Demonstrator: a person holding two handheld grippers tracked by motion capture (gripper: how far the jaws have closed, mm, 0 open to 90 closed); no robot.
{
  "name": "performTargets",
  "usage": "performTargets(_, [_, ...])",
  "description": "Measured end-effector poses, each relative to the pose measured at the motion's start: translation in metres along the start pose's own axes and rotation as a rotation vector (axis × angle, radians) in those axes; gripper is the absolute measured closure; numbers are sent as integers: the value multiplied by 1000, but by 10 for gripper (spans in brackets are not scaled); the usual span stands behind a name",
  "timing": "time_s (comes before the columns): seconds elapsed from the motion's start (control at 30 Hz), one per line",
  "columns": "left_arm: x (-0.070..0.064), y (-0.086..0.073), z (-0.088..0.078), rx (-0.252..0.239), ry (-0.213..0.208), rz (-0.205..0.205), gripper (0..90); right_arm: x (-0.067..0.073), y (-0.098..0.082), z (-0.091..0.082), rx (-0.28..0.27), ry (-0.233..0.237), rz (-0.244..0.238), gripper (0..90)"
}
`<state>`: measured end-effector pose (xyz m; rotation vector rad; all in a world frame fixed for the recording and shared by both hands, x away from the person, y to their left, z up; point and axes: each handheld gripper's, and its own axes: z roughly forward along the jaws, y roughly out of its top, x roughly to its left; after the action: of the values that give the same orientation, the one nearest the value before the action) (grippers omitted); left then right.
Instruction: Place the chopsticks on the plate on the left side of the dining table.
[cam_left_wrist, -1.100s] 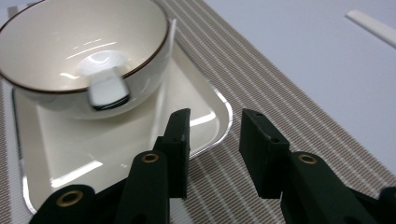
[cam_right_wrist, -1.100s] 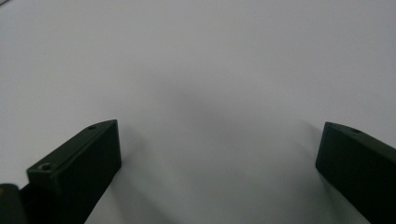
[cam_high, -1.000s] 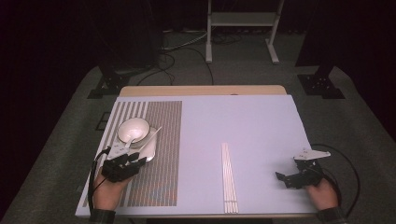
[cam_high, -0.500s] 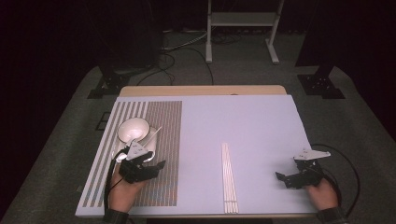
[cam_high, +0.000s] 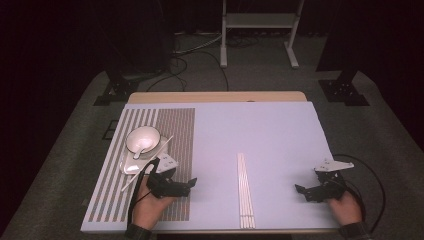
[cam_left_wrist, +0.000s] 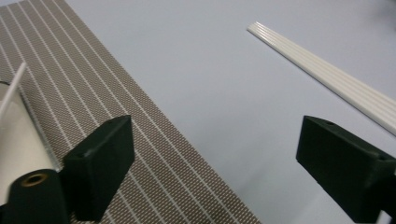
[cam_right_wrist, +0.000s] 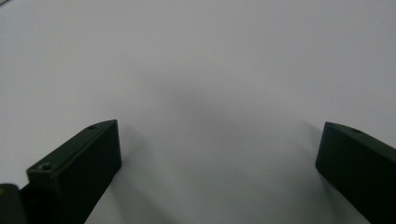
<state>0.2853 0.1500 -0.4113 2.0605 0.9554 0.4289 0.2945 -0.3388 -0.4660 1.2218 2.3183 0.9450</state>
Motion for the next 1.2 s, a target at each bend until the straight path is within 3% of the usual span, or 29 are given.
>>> performTargets(0.23, [-11,3,11,8,-34,12,17,0,0,0,0,0,0,0])
performTargets(0.67, [-35,9,30,18,-97,26,0,0,0,0,0,0,0,0])
performTargets(1.2, [-84,9,67,34,-192,66,0,0,0,0,0,0,-2,0])
